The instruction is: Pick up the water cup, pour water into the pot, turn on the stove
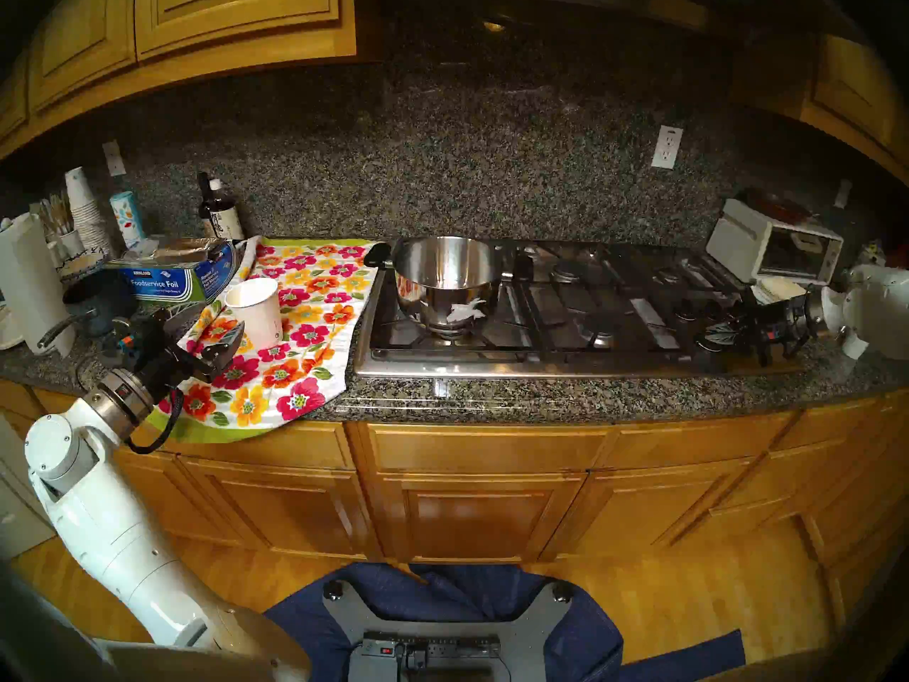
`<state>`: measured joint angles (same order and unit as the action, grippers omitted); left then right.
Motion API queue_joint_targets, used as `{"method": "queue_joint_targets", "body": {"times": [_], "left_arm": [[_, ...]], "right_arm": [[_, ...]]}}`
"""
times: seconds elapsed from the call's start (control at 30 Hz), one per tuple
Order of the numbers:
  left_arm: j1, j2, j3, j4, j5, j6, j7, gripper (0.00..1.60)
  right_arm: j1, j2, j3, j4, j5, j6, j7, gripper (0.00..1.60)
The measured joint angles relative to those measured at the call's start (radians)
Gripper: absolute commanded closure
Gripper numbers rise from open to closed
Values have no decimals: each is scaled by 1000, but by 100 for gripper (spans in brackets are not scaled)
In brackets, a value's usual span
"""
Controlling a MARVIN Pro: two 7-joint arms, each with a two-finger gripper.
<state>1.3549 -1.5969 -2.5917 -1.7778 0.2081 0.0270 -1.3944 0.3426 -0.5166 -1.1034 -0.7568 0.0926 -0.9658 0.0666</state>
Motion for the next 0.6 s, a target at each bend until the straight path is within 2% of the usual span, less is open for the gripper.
{"method": "queue_joint_targets", "body": {"times": [0.6], "left_arm": [[0, 0, 0, 0, 0, 0, 0, 0]], "right_arm": [[31, 0, -30, 2, -162, 0, -103, 160]]}}
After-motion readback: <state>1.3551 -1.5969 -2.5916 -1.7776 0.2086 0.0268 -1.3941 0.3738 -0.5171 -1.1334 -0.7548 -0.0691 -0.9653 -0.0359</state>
